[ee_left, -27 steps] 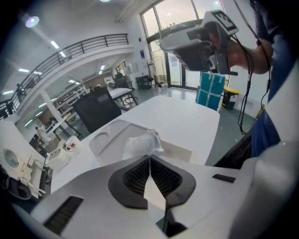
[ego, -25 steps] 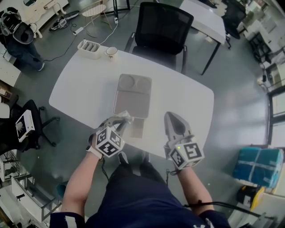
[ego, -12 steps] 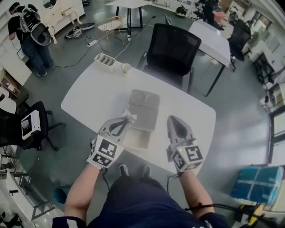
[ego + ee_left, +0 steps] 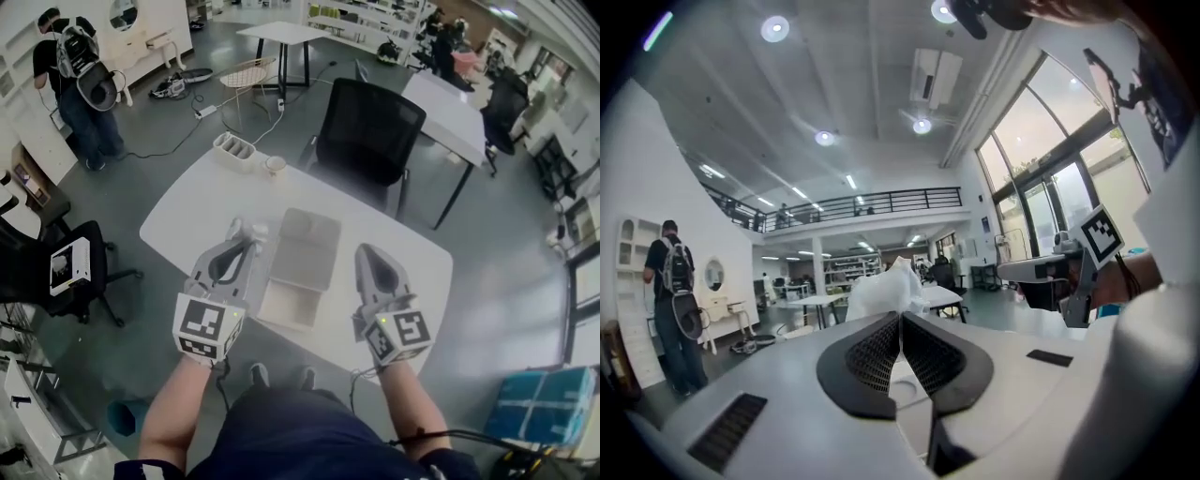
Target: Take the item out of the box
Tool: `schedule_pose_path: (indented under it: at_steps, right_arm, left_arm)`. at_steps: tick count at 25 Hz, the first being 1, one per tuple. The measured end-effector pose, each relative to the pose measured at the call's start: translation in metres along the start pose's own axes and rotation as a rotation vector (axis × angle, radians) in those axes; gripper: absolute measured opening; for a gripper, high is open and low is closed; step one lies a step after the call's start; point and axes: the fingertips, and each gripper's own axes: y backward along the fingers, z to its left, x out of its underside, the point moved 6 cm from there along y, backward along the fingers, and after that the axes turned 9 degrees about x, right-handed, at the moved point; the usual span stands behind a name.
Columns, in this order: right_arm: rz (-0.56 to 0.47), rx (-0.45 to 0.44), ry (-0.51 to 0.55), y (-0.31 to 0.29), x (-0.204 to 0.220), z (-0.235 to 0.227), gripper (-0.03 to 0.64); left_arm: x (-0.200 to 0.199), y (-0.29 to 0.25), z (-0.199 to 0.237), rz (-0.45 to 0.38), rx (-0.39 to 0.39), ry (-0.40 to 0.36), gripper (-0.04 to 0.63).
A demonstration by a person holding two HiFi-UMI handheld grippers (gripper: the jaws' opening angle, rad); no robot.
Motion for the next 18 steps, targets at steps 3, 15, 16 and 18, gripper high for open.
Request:
schedule_pose_path:
  at_steps: [3, 15, 16, 18]
  right_arm:
    - [-0.029, -0.014, 0.009, 0.000, -0.005, 0.003, 0.008]
    - [-0.066, -0.011, 0.019, -0.011, -0.015, 0.002, 0.008]
    - [-0.066, -0.010, 0.019, -0.011, -0.015, 0.002, 0.008]
    - [-0.065, -0.009, 0.019, -0.013, -0.014, 0.001, 0.008]
  left_arm:
    - [-0.005, 0.008, 0.005, -0.029, -0.029, 0.013, 0.037]
    - [-0.013, 0.018, 0.015, -0.098, -0.052, 0.015, 0.037]
    - [-0.012, 0.017, 0.016, -0.098, -0.056, 0.017, 0.037]
    - [-0.011, 0.017, 0.018, -0.097, -0.064, 0.024, 0.037]
